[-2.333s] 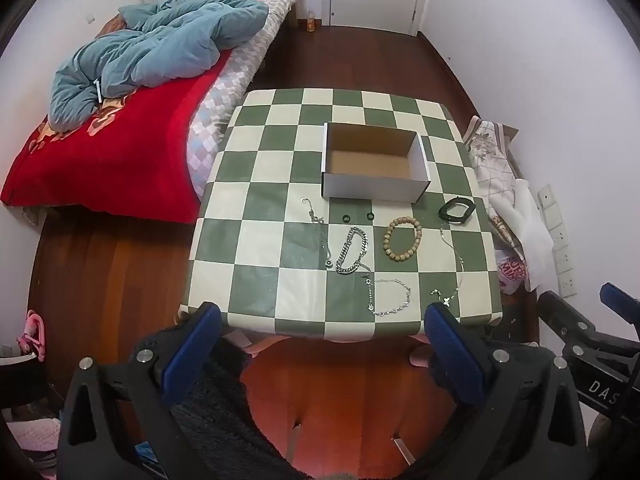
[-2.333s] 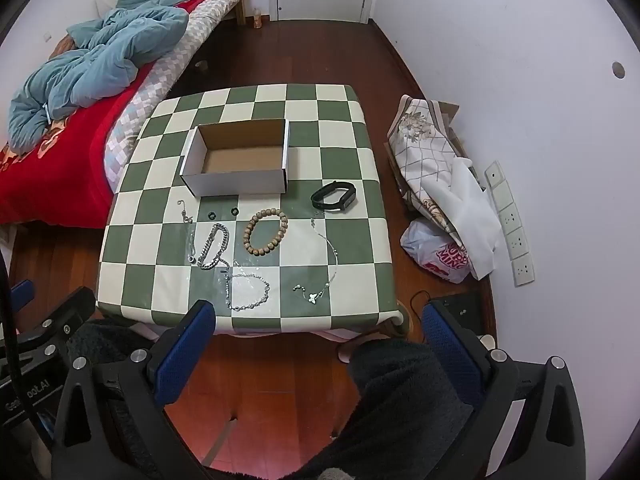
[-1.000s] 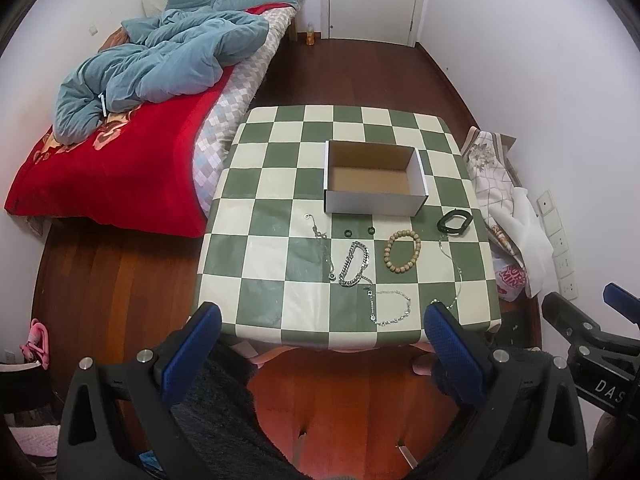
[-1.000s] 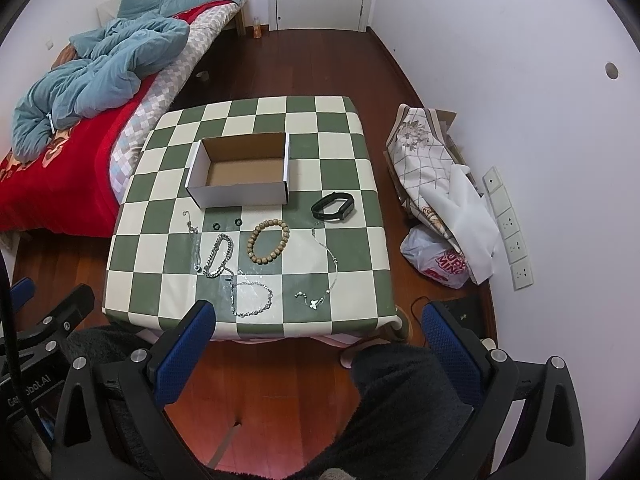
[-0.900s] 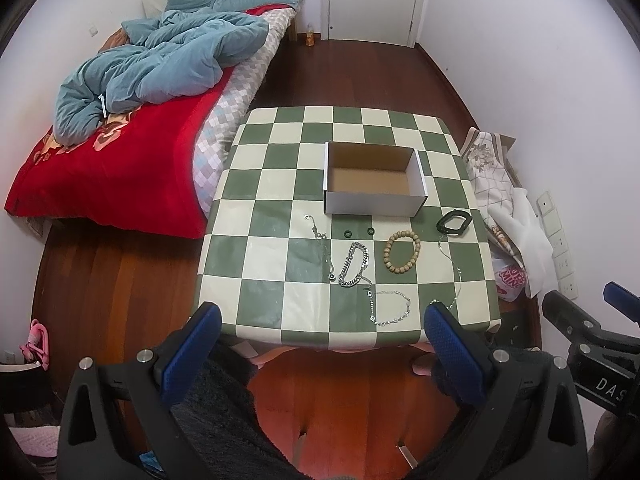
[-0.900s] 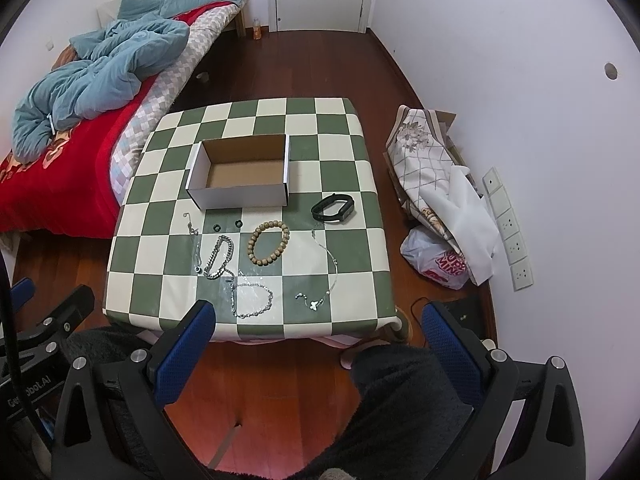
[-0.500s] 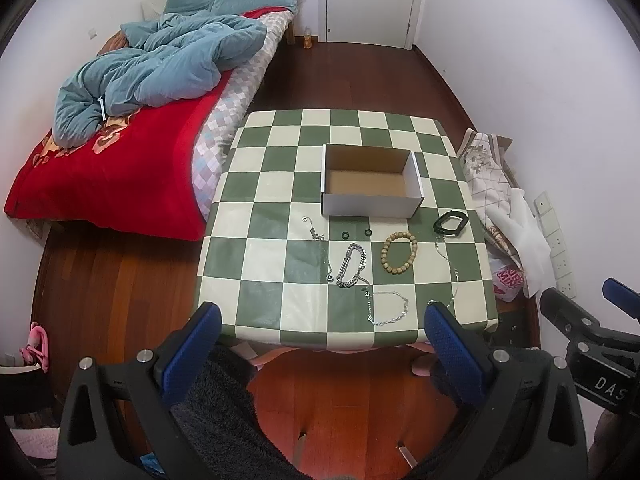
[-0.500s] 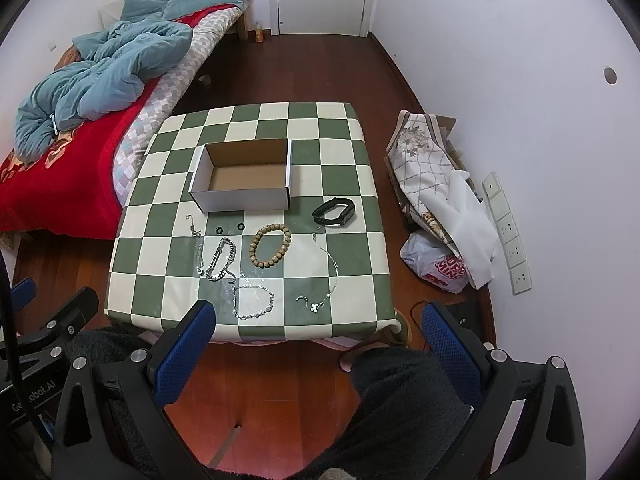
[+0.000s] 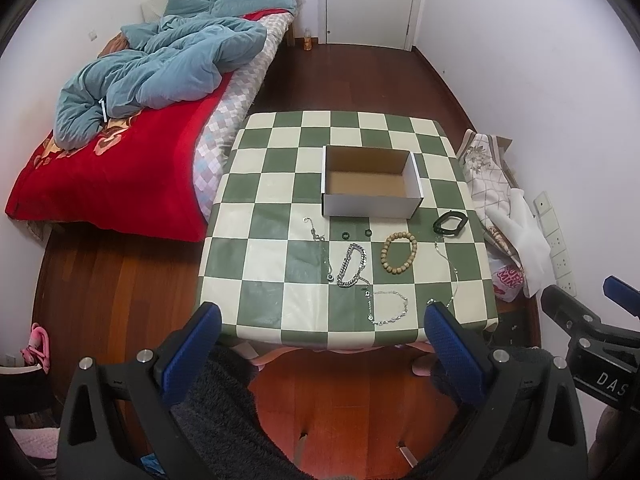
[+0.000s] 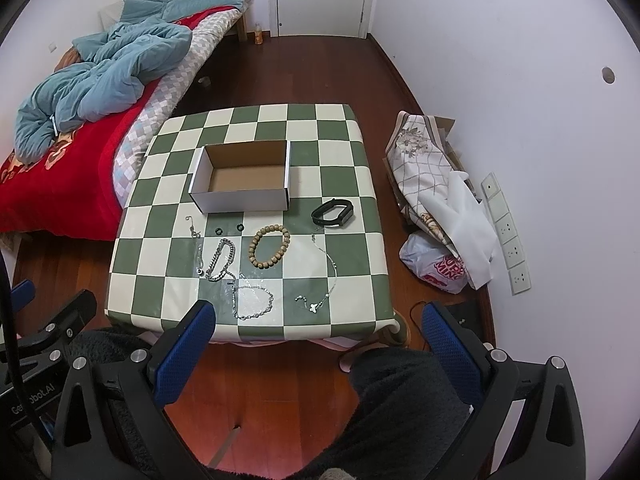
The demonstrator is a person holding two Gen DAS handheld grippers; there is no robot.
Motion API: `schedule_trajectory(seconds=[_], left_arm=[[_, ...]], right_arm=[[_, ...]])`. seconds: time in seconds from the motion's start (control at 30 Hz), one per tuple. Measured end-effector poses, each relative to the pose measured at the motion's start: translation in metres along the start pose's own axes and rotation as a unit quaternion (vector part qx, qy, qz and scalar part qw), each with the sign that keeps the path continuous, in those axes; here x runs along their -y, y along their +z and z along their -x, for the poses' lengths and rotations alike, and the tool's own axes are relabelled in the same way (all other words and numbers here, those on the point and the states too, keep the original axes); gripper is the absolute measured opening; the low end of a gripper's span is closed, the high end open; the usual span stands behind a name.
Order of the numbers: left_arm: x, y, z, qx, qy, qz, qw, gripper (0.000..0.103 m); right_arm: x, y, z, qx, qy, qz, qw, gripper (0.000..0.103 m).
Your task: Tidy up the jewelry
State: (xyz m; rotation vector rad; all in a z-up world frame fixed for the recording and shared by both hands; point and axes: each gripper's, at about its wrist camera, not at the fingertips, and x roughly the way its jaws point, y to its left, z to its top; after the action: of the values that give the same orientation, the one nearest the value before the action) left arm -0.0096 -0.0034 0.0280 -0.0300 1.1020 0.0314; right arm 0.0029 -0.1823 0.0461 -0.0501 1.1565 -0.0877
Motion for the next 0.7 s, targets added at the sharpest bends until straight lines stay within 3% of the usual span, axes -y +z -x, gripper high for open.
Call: schedule_trajectory(seconds=[0.7], left_arm=[[0.0007, -0.0034, 0.0085, 0.007, 0.000, 0.000, 1.0000, 0.103]], right_arm=[[0.0025, 0.0001, 0.0046, 0.004, 0.000, -0.002, 1.000, 0.103]])
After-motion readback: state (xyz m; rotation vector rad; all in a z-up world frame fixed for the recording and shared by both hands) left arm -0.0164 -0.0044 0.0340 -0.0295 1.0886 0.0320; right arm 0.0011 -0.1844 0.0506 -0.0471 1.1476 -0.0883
